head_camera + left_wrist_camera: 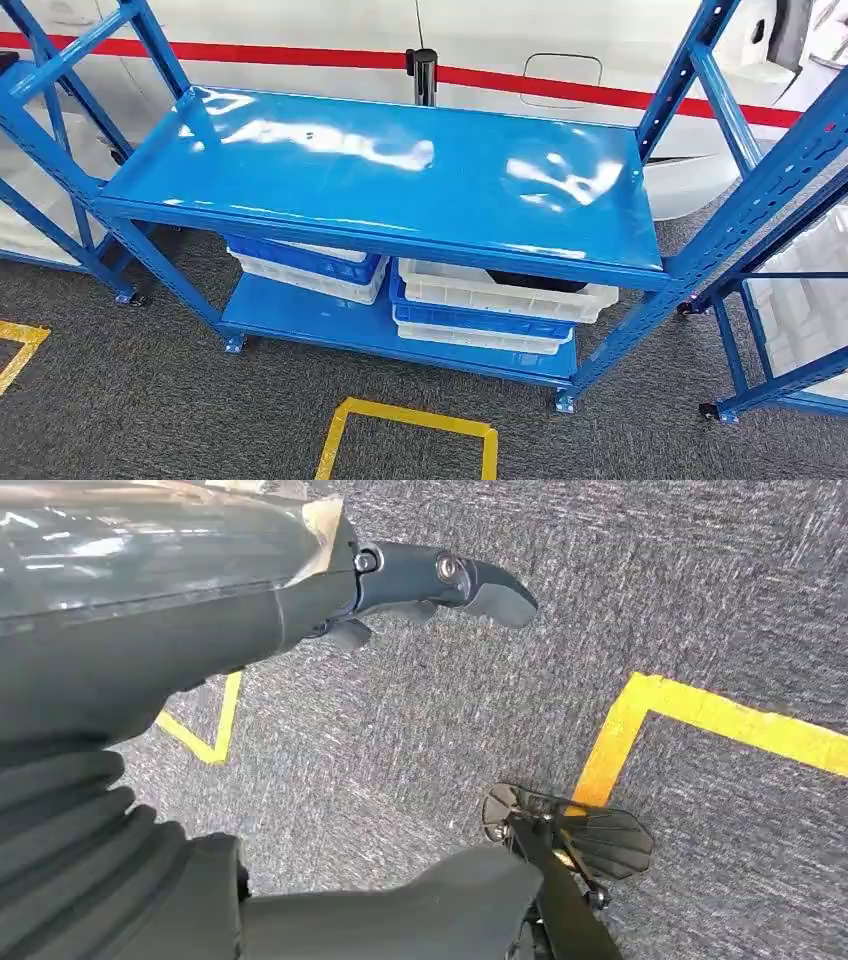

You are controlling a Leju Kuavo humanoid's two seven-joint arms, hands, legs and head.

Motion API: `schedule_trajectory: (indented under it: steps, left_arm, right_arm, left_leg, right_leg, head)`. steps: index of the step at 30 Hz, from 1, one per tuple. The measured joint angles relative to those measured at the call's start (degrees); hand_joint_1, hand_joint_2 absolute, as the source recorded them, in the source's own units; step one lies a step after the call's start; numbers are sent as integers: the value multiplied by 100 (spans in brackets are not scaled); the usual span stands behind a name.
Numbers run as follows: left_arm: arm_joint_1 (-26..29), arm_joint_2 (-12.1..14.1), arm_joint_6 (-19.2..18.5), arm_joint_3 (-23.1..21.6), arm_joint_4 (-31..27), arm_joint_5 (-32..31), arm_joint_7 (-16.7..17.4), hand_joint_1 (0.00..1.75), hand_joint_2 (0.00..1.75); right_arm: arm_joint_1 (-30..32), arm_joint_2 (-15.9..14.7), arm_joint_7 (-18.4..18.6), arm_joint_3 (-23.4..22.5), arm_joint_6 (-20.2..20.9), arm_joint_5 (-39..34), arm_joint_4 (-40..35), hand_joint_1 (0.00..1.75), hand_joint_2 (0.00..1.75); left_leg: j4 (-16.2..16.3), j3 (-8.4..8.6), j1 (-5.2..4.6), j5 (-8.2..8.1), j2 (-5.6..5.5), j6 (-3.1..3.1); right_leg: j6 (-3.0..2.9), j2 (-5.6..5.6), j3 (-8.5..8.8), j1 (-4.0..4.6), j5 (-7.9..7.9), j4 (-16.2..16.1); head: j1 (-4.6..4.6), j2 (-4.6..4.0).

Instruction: Take the parts from the cabinet and place them on the table.

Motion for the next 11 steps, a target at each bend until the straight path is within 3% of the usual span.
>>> schedule_trajectory:
  steps: [11]
  left_arm:
    - [323, 197, -240, -1703, -288, 1246, 343, 0, 175]
  right_arm:
    - [275, -203, -234, 369, 863, -337, -315, 0, 175]
  left_leg:
    - [-1, 4, 0, -10, -2, -4]
  right_leg:
    - [-2, -1, -34, 0, -5, -1]
  head:
    - [0, 0]
